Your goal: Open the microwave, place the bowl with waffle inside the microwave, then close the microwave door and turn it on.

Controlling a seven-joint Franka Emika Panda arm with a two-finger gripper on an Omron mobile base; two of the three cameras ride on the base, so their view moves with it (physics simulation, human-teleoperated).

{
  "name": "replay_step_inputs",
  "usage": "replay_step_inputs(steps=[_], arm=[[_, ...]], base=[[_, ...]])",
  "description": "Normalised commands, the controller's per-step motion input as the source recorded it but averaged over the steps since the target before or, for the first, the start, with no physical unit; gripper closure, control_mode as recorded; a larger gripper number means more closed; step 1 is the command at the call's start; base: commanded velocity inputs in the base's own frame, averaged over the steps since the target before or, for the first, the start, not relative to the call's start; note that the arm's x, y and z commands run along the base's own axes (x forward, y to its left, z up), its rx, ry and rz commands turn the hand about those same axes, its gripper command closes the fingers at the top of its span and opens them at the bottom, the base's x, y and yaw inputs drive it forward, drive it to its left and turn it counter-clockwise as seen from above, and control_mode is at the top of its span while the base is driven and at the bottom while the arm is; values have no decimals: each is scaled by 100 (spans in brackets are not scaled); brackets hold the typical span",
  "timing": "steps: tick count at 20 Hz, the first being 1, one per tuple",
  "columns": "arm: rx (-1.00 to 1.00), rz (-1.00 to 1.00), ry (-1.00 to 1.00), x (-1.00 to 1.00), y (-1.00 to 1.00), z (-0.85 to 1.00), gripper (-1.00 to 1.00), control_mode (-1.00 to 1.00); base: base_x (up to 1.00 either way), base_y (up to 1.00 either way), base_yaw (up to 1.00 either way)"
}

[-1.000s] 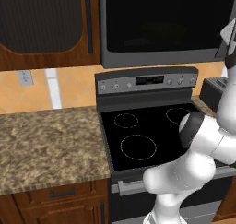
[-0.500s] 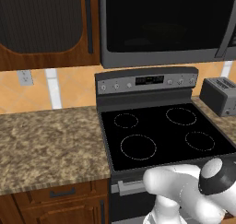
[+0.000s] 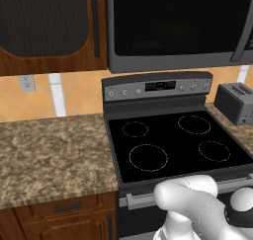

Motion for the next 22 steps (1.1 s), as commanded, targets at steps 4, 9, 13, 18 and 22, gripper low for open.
replay_step_inputs(steps=[4, 9, 13, 18, 22], arm=[[0, -1, -20, 0, -3, 26, 100, -100], [-5, -13, -9, 6, 0, 0, 100, -100], [-8, -23, -1, 8, 0, 0, 100, -100], [-3, -16, 0, 22, 0, 0, 100, -100], [1, -1, 0, 29, -2, 1, 100, -100]], base=[[0, 0, 0], [0, 0, 0], [0, 0, 0], [0, 0, 0], [0, 0, 0]])
